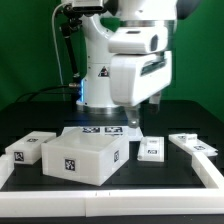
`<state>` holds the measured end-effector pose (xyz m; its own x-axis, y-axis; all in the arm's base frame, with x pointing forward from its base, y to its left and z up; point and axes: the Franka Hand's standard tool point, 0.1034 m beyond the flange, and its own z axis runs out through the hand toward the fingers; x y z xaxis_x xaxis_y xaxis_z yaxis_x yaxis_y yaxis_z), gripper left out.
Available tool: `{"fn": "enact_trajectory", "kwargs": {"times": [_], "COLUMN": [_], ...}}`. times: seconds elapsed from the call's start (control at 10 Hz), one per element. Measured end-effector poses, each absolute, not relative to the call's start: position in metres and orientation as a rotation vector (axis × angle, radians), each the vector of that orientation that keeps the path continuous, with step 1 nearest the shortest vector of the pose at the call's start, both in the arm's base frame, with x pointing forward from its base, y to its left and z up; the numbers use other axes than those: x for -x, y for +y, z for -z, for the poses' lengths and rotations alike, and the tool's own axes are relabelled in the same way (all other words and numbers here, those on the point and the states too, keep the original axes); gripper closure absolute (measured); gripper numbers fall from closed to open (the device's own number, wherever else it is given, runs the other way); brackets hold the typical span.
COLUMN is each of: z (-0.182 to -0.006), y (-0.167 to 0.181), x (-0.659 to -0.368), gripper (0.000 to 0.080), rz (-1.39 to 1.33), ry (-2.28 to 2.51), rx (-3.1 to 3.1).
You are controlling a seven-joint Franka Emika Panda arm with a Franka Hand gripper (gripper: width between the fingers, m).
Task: Assemble cabinet
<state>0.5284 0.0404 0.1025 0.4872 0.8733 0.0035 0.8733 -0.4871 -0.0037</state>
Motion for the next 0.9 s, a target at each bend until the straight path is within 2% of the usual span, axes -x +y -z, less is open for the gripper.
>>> {"fn": "enact_trajectory", "kwargs": {"times": [0.2,0.7,0.9], "z": [-0.095,-0.093,-0.089], "y": [0.02,0.018,0.014], "x": [-0.512,-0.511,-0.493], "gripper": [0.0002,0.0002,0.0002], "rz": [-0.007,-0.012,-0.006], "ry": [-1.536,-1.522,-1.498], "rx": [2.732,2.738,2.756]}}
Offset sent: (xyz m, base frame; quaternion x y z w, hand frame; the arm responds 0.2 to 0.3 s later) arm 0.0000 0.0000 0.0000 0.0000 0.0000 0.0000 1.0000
